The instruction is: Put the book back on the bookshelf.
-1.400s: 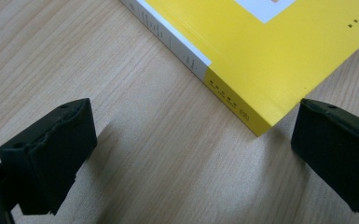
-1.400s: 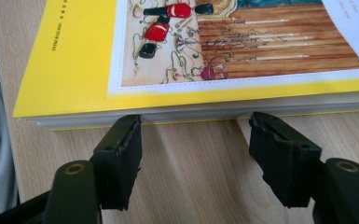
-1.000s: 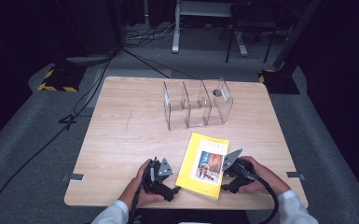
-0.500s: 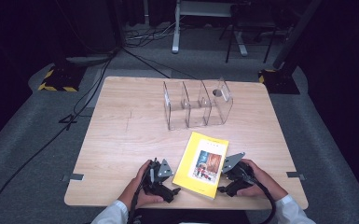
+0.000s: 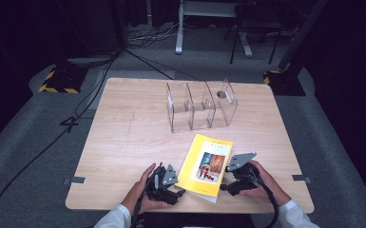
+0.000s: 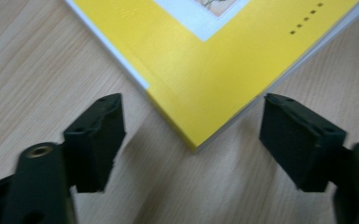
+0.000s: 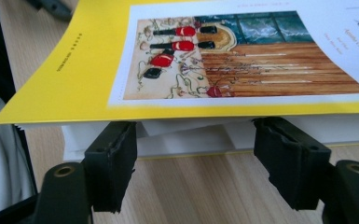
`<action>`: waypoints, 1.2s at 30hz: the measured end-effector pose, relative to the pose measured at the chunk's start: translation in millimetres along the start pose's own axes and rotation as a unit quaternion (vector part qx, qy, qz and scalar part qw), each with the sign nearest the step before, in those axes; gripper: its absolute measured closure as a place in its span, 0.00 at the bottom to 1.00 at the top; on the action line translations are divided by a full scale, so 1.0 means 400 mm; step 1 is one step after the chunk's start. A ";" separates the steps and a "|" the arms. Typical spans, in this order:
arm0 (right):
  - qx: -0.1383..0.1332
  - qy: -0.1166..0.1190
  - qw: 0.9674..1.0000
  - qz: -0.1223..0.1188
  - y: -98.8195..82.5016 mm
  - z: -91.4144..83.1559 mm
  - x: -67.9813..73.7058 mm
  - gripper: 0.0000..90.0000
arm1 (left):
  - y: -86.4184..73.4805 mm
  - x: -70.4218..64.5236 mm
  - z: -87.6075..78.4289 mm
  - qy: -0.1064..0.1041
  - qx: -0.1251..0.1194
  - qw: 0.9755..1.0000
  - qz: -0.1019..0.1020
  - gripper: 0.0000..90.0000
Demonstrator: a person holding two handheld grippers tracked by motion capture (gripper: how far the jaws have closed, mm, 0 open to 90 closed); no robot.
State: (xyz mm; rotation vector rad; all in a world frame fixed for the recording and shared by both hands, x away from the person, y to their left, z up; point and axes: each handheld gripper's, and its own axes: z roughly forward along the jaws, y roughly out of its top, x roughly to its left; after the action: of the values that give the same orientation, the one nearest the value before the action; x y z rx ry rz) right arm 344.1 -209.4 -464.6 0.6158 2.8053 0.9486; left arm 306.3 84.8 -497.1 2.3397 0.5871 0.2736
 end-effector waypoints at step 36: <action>-0.048 0.005 0.999 0.023 0.063 -0.029 -0.003 0.35 | 0.093 -0.113 0.047 0.047 -0.030 0.997 0.054 0.34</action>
State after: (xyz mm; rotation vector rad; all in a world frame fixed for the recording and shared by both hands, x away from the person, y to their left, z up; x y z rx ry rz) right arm 351.2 -198.1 -440.1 0.6671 2.7456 1.0897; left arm 285.8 27.5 -487.0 2.3146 0.4907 0.4481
